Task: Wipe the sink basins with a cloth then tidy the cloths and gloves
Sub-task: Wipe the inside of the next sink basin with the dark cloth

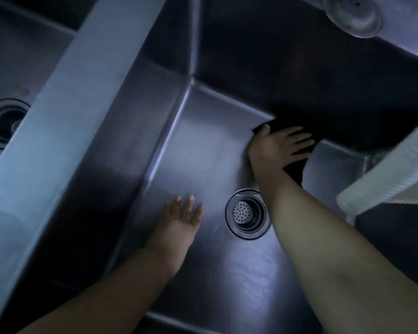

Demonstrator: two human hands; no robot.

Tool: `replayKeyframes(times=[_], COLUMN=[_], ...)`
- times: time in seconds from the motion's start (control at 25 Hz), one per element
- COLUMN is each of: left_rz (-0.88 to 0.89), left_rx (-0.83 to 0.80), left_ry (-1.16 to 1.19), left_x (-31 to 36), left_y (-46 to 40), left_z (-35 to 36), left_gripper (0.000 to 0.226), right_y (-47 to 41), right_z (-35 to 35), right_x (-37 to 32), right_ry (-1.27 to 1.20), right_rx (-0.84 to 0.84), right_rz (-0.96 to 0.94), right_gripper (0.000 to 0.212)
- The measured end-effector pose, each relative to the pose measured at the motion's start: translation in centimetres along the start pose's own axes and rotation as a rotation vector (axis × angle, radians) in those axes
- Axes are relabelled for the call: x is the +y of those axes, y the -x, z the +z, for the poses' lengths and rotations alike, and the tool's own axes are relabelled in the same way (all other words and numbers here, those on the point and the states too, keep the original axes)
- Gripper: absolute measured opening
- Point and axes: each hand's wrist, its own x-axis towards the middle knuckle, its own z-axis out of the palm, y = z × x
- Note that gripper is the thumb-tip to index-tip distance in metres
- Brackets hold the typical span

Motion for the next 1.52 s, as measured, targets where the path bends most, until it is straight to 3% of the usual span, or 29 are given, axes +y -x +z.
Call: replayKeyframes(times=[0.12,0.24,0.4,0.52,0.64,0.72,1.0,1.2,1.36,1.52], left_rz=[-0.013,-0.014,-0.027,-0.055,-0.057,-0.062,-0.049,-0.027,0.018,0.014], left_rx=[-0.013,0.005,0.002,0.013,0.028,0.016,0.034,0.014,0.080,0.230], left_ry=[0.063,0.046,0.038,-0.002,-0.061,-0.081,-0.137,-0.107,-0.155,-0.243], left_x=[-0.1,-0.2,0.0,0.2,0.3,0.4,0.5,-0.5,-1.0,-2.1], left_y=[-0.3,-0.3,-0.1,0.1,0.4,0.5,0.9,2.1,4.1,7.6], left_z=[0.2,0.4,0.3,0.2,-0.2,-0.6,-0.6,-1.3,-3.3,-6.6], left_gripper=[0.078,0.078,0.068,0.057,0.061,0.063,0.070,0.079,0.067,0.060], right_y=[3.6,5.8,7.1,7.4,6.6,4.9,0.9,7.1,14.0,17.7], right_z=[2.2,3.7,4.3,3.7,2.9,2.0,-1.0,-2.1,-0.8,0.4], right_x=[-6.8,-9.4,-8.5,-5.8,-1.3,1.7,12.6,20.6,24.0,22.7], right_ry=[0.006,0.060,0.208,0.304,0.405,0.400,0.346,0.321,0.339,0.341], right_rx=[-0.044,-0.022,-0.037,-0.061,-0.093,-0.070,-0.058,-0.014,-0.025,-0.112], right_rz=[-0.150,-0.378,-0.982,-1.228,-1.497,-1.492,-1.022,-0.845,-0.934,-1.241], right_gripper=[0.083,0.078,0.064,0.061,0.061,0.061,0.062,0.065,0.067,0.068])
